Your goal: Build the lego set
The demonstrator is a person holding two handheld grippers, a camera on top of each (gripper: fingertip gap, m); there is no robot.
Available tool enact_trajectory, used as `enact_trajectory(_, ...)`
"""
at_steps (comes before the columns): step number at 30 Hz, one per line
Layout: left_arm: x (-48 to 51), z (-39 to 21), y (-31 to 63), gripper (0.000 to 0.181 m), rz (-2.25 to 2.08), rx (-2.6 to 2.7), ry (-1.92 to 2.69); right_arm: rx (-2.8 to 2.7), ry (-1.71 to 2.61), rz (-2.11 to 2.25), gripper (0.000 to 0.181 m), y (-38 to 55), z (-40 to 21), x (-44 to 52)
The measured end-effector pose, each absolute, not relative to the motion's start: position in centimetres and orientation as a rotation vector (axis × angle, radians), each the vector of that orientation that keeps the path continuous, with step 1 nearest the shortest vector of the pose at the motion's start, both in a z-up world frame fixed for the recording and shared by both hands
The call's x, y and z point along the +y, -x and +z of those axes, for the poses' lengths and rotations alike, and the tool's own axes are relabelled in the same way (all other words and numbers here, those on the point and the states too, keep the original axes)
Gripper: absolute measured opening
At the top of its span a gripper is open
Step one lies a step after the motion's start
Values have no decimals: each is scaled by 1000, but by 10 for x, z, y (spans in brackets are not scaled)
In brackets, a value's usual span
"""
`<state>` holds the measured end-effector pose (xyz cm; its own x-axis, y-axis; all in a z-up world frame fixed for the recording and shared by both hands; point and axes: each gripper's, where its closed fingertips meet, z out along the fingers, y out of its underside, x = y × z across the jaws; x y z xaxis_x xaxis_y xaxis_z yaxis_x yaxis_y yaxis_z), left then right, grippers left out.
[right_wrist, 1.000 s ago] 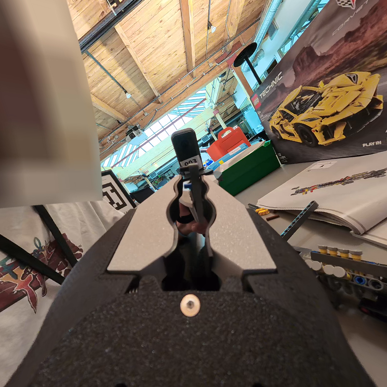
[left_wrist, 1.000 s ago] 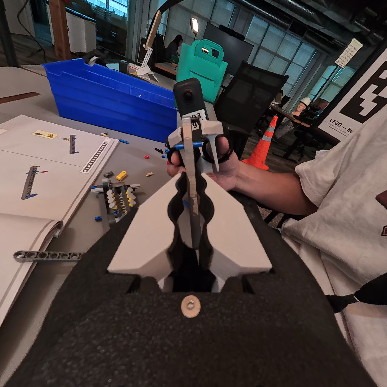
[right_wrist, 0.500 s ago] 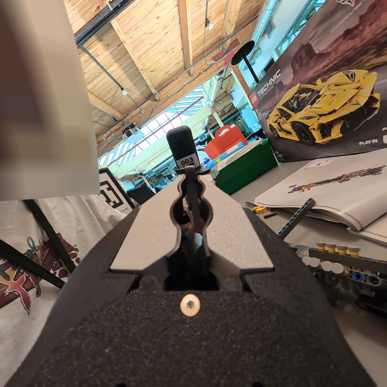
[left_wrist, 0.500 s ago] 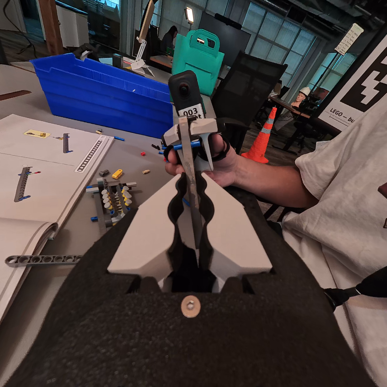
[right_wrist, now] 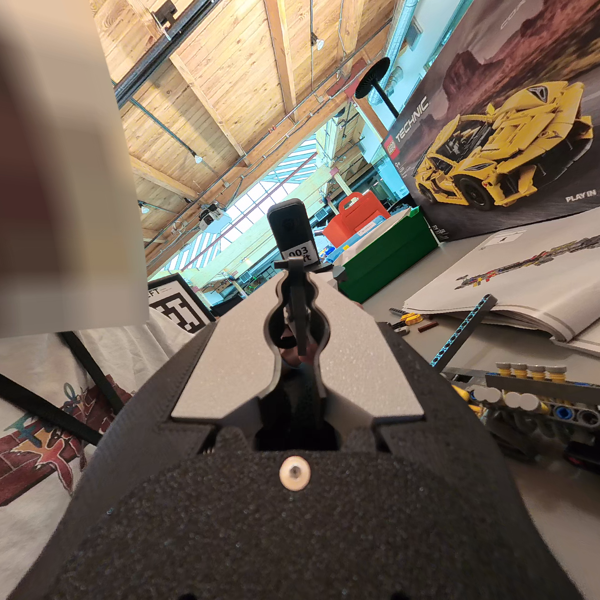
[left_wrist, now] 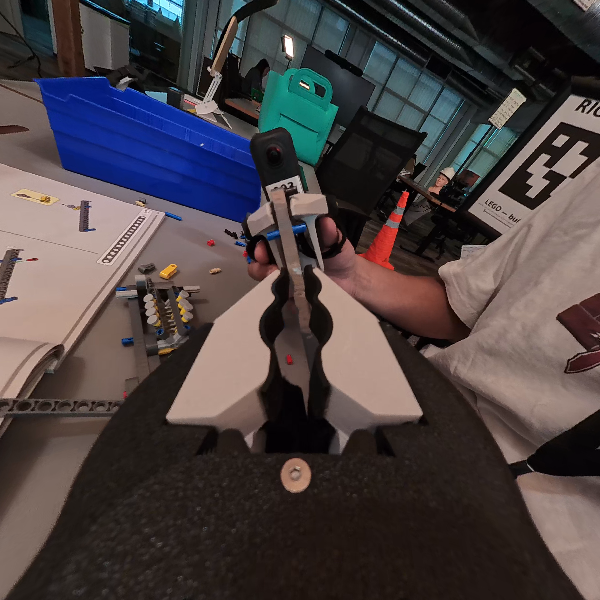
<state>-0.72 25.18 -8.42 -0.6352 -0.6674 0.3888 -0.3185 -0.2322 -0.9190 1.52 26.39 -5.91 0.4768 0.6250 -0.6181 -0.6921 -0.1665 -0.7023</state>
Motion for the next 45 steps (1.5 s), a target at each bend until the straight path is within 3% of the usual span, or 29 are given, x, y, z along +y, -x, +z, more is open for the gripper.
enact_trajectory(10,258,-88,3,7,-1885,1745,1223,57,1355,1113,8,-12,-66,269)
enact_trajectory(12,264,-91,1,7,-1863,1743,1257,53,1415,996,21,-22,-70,268)
enact_trajectory(16,286,-105,-6,7,-1761,1714,1397,-77,1788,622,26,-37,-110,242)
enact_trajectory(22,289,-126,-11,7,-1634,1764,1470,-641,2297,218,24,-5,-190,190)
enact_trajectory(30,286,-137,-11,7,-1558,1825,1468,-926,2423,181,14,3,-211,194)
enact_trajectory(41,284,-135,-10,7,-1568,1830,1459,-993,2443,209,4,6,-212,211)
enact_trajectory(45,282,-130,-8,7,-1637,1811,1463,-590,1994,364,4,13,-125,256)
